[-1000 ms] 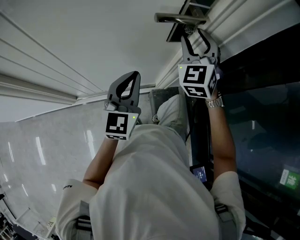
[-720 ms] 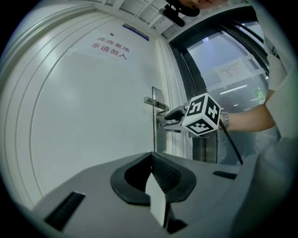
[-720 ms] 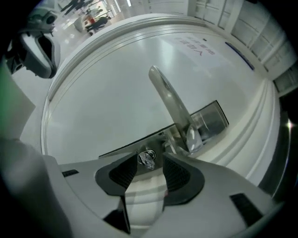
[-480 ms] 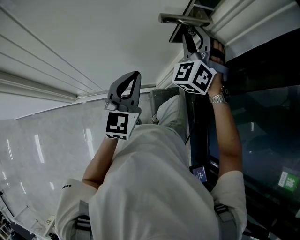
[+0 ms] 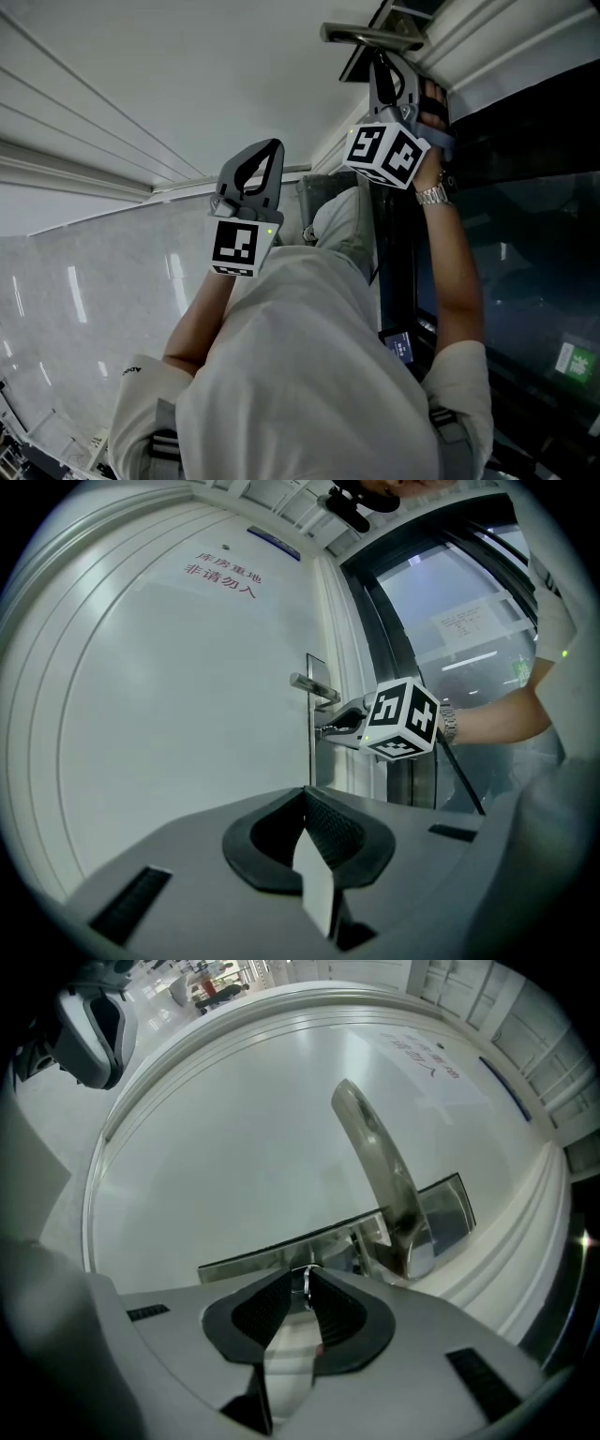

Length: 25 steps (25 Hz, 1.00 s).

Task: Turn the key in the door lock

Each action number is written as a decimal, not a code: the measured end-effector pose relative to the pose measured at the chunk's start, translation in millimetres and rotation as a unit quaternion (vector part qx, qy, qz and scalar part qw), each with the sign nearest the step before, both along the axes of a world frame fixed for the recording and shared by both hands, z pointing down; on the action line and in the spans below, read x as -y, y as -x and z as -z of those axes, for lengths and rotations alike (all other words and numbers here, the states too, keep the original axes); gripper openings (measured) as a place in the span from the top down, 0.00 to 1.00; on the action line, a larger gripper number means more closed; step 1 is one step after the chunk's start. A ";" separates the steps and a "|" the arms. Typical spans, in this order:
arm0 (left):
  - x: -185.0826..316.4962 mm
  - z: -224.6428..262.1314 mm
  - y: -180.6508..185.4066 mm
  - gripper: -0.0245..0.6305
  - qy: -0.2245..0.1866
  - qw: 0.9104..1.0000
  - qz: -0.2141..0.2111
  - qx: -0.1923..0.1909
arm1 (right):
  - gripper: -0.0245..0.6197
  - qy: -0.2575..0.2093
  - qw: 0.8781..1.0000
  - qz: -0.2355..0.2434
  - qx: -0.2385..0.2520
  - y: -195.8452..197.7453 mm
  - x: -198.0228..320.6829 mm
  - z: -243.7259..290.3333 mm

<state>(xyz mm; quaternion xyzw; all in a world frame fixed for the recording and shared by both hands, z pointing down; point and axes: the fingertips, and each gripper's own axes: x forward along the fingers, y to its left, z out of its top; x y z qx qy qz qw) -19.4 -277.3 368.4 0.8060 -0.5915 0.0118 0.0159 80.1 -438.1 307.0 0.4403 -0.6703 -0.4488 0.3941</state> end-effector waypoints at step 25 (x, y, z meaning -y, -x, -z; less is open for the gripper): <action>-0.6 -7.2 -5.5 0.95 0.010 1.000 0.000 -0.002 | 0.94 0.133 0.919 -0.026 0.371 -8.1 5.4 17.7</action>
